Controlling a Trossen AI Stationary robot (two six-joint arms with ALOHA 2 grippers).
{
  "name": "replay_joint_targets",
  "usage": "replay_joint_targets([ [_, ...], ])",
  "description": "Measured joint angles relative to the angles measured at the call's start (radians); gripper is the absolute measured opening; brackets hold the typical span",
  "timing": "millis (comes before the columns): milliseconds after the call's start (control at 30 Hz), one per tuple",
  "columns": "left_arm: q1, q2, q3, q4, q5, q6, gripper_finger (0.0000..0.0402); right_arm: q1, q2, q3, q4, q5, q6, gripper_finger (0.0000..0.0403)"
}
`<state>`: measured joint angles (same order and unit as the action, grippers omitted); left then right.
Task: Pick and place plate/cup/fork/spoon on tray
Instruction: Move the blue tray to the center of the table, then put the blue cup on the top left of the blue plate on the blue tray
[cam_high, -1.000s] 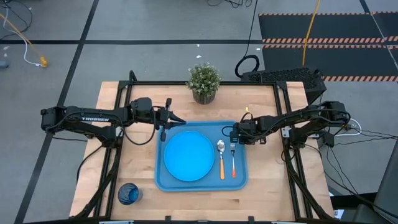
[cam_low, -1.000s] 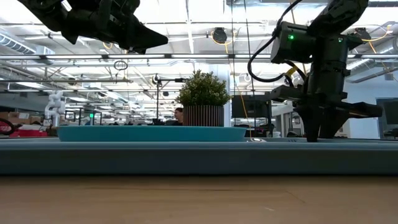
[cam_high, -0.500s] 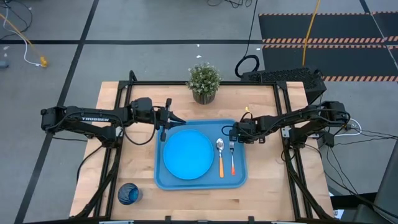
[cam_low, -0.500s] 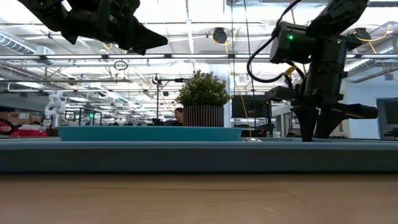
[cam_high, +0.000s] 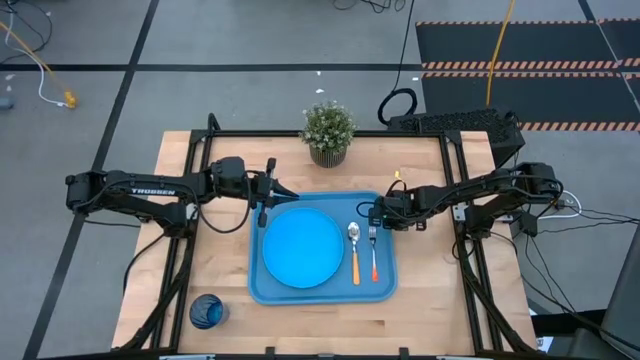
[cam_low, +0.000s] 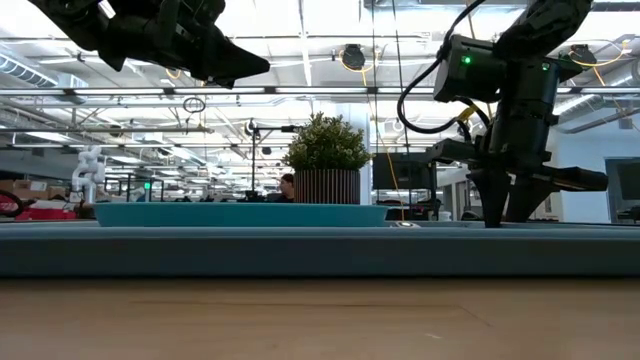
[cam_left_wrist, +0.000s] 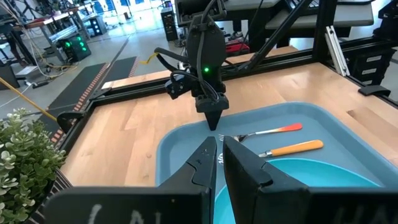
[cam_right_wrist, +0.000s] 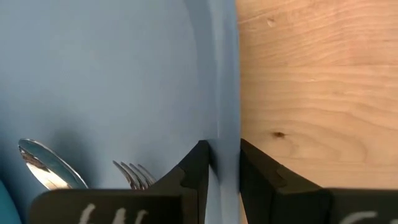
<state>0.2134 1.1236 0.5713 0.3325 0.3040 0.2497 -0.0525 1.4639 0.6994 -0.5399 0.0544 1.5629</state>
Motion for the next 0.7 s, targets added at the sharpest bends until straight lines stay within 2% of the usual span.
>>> replay_joint_targets([
  [233, 0.000, 0.000, 0.000, -0.013, 0.000, 0.003, 0.0031, 0.001, 0.000, 0.000, 0.000, 0.000, -0.015, 0.0070],
  [700, 0.000, 0.000, 0.000, -0.017, 0.000, 0.008, 0.0031, 0.001, -0.083, -0.005, 0.003, 0.032, -0.036, 0.0162],
])
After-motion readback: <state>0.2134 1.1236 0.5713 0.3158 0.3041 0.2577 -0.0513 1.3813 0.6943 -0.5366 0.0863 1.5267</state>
